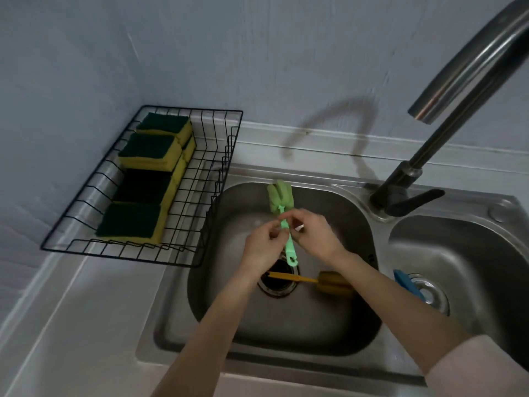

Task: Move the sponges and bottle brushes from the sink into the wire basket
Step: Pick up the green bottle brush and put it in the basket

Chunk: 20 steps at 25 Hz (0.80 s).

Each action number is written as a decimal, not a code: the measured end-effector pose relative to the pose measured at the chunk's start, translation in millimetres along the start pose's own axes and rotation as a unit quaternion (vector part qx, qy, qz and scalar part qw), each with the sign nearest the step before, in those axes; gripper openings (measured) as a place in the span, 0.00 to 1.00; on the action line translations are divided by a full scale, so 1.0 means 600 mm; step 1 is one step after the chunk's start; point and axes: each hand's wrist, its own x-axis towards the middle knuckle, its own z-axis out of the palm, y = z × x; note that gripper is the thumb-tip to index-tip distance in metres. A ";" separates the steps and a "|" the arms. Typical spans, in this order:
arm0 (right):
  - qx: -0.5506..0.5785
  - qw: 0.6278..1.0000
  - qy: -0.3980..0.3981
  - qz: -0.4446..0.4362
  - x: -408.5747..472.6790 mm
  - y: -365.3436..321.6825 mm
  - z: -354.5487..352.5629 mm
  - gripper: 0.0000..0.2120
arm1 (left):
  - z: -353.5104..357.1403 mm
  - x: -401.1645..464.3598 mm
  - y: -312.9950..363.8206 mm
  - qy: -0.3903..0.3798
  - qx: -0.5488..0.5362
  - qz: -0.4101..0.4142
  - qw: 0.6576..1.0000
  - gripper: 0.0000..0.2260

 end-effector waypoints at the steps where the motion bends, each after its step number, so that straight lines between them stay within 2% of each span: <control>1: 0.000 1.000 0.019 -0.018 -0.005 -0.014 -0.009 0.14 | -0.009 -0.006 0.010 0.003 -0.005 0.016 1.000 0.13; 3: -0.013 0.997 0.055 -0.057 -0.014 -0.043 -0.028 0.12 | -0.031 -0.017 0.029 0.017 -0.021 0.041 0.999 0.15; 7: -0.039 0.987 0.126 -0.096 -0.008 -0.102 -0.066 0.08 | -0.089 -0.032 0.060 0.079 0.016 0.128 0.988 0.09; 11: 0.046 0.980 0.179 -0.077 0.011 -0.173 -0.095 0.10 | -0.146 -0.043 0.079 0.120 0.096 0.212 0.965 0.19; 15: 0.186 0.969 0.153 -0.059 0.035 -0.226 -0.096 0.10 | -0.184 -0.053 0.093 0.121 0.122 0.221 0.960 0.23; 18: 0.216 0.965 0.134 -0.058 0.053 -0.252 -0.093 0.08 | -0.213 -0.047 0.099 0.126 0.147 0.226 0.955 0.22; 20: 0.220 0.965 0.131 -0.060 0.066 -0.266 -0.098 0.10 | -0.234 -0.035 0.099 0.127 0.163 0.216 0.954 0.21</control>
